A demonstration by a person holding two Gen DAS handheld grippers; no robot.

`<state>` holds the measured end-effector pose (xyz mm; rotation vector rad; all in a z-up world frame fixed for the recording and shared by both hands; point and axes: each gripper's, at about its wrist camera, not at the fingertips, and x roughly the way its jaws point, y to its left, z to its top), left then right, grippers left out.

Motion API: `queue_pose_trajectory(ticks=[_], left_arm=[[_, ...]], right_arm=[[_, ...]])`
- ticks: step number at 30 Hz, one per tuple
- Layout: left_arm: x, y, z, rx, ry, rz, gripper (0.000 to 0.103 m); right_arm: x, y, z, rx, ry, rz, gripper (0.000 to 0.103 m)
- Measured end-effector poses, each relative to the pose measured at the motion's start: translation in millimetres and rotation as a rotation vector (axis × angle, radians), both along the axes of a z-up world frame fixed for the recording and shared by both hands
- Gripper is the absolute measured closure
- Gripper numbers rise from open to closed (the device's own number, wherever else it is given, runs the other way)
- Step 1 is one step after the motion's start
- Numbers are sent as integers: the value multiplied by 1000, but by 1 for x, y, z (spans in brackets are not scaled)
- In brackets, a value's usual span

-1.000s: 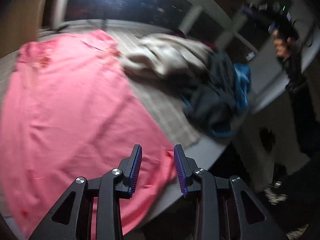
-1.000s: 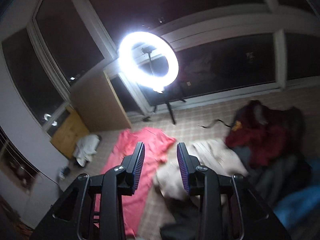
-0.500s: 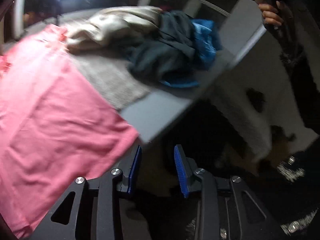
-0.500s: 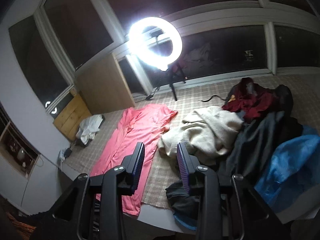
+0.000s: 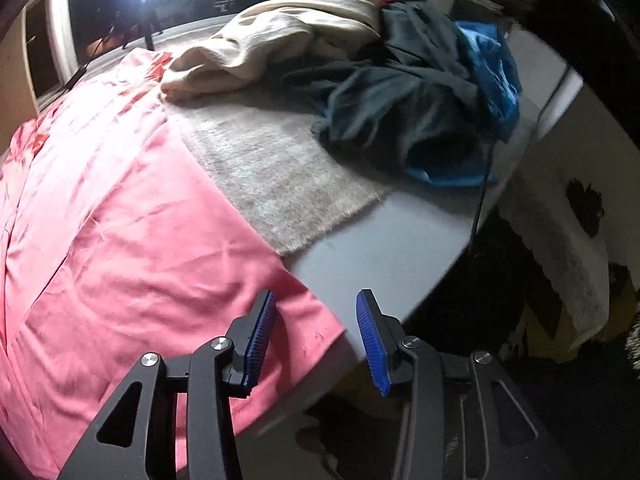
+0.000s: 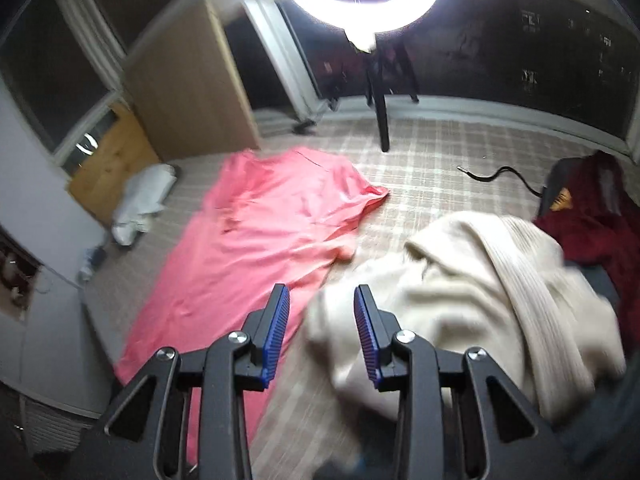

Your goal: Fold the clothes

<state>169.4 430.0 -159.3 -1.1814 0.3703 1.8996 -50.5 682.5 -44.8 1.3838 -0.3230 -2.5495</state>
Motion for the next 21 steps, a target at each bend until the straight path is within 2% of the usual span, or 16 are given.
queue_pose_trajectory(ticks=[1,2,3,4,8,10,11,13,18,19,20,21], left_arm=[[-3,0,0,12,-19,5,73],[-6,1,-2,28,-55,7,91],[-9,3,-4,47,-98,5,100],[-11,3,-6,58,-131,8,103],[-14,3,-5,98,-195,5,103],[-18,1,-1,130,-221,19,103],[-19,-1,2,143,-230,29,103],[-22,-8,8,167,-227,60,103],[-35,-25,15,191,-240,169,101],[-34,-26,15,189,-236,176,93],[-33,-26,14,188,-233,179,78],[-31,-25,13,178,-225,180,72]], right_arm=[[-19,1,-12,7,-16,-4,70],[-38,1,-23,11,-30,-6,70],[-60,2,-36,21,-45,-9,70],[-78,2,-47,40,-56,-7,70],[-141,1,-86,115,-78,12,69],[-161,-2,-99,130,-78,66,69],[-168,-5,-103,134,-74,98,68],[-178,-12,-112,157,-77,180,54],[-187,-27,-128,290,-91,244,53],[-187,-28,-131,297,-98,249,56],[-186,-29,-131,308,-90,245,61],[-185,-28,-131,313,-86,238,79]])
